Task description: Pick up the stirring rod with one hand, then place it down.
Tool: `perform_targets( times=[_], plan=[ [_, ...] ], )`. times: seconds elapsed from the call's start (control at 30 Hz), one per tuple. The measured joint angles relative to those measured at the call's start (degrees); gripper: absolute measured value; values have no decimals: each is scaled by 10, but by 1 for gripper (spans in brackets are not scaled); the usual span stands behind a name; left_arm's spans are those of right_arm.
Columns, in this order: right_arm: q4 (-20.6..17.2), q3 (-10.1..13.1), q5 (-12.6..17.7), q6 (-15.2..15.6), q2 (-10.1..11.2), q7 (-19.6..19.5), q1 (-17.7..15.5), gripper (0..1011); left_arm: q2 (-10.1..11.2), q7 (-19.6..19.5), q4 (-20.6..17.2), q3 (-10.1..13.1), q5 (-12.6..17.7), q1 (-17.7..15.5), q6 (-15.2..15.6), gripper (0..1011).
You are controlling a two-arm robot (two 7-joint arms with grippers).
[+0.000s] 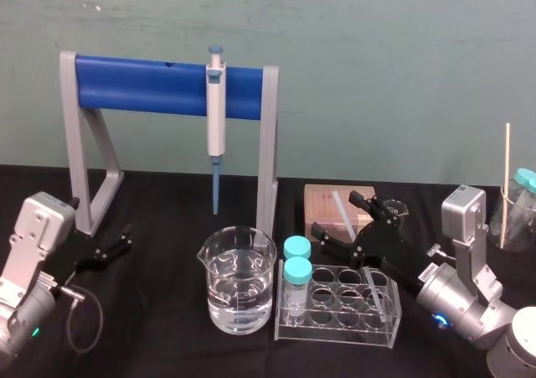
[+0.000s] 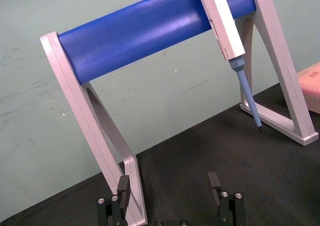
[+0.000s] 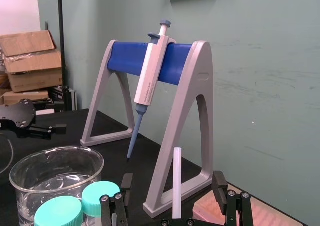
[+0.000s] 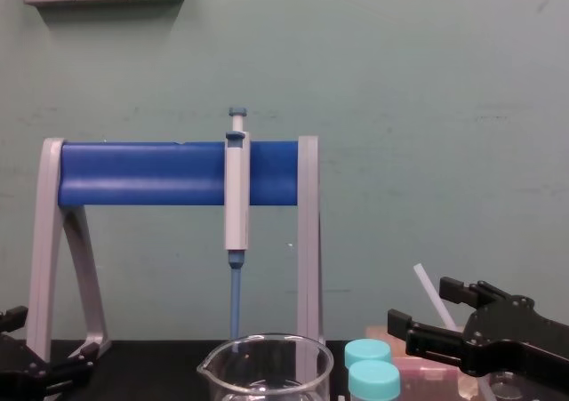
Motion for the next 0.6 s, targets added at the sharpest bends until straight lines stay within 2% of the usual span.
perform_targets(
  times=[0.47,0.6],
  plan=[
    [0,0,-1,-1,0,0,0,1000,0,0,0,0,0,0,0,1000],
    [-12,2,-11,-19,-1,-13,-3,1000,0,0,0,0,0,0,0,1000]
  ],
)
